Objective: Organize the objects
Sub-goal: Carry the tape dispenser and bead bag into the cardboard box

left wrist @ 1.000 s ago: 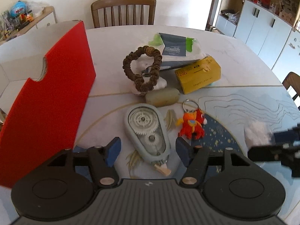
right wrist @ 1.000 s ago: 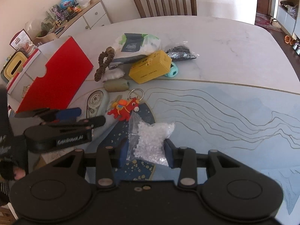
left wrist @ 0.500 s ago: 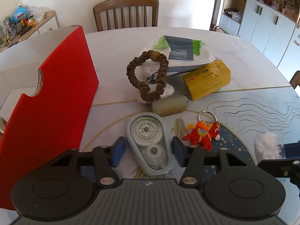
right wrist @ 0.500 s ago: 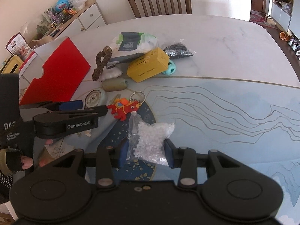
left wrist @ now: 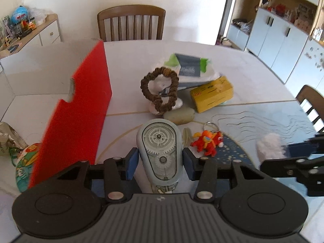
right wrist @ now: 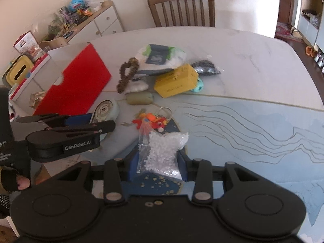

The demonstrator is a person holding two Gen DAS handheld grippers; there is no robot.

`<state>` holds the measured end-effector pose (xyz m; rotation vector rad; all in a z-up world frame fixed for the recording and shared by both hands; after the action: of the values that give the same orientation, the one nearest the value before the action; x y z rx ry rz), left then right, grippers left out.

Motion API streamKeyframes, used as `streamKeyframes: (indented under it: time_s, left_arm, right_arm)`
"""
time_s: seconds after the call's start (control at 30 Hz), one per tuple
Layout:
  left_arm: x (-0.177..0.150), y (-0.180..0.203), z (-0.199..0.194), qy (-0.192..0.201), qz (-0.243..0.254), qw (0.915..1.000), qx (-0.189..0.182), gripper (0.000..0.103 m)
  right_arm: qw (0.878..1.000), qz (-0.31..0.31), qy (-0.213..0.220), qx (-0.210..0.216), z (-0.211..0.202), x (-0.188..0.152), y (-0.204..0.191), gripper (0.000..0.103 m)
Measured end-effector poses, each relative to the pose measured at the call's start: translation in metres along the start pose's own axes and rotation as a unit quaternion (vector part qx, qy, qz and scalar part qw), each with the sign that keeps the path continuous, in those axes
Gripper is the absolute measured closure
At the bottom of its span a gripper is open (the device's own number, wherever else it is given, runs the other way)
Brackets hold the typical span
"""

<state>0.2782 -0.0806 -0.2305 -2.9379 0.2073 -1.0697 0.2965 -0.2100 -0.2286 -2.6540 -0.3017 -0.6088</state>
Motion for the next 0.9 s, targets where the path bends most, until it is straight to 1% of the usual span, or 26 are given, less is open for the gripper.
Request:
streamKeyframes:
  time_s: [0.23, 0.43, 0.57, 0.7, 0.9]
  left_arm:
    - [0.014, -0.013, -0.05, 0.028, 0.005, 0.9993, -0.025, 0.057]
    - [0.025, -0.042, -0.086, 0.046, 0.006, 0.9984, -0.032, 0.057]
    - [0.029, -0.07, -0.102, 0.051, 0.001, 0.9983, -0.029, 0.057]
    - [0.031, -0.105, -0.113, 0.058, 0.0, 0.9982, -0.016, 0.057]
    - [0.033, -0.161, -0.115, 0.056, -0.002, 0.9984, 0.008, 0.057]
  right_arm:
    - [0.999, -0.037, 0.024, 0.011, -0.023, 0.015, -0.041, 0.064]
    - [0.997, -0.062, 0.04, 0.029, -0.033, 0.029, -0.086, 0.064]
    - [0.995, -0.078, 0.044, 0.041, -0.029, 0.036, -0.116, 0.064]
    - [0.994, -0.092, 0.044, 0.048, -0.018, 0.041, -0.148, 0.064]
    - [0.989, -0.124, 0.051, 0.055, -0.001, 0.05, -0.197, 0.064]
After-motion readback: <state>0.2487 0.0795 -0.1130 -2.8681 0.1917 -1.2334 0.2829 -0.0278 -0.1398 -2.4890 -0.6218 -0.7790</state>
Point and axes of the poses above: each gripper's, at about its wrist camera, not at the fingertips, and z roughly the way its jaws point, y to its right, x to its top, the point moved 9 cm from there along z, roughly the way its jaws point, and after that the axes turned 12 degrees about z, right-handed, at the moved point
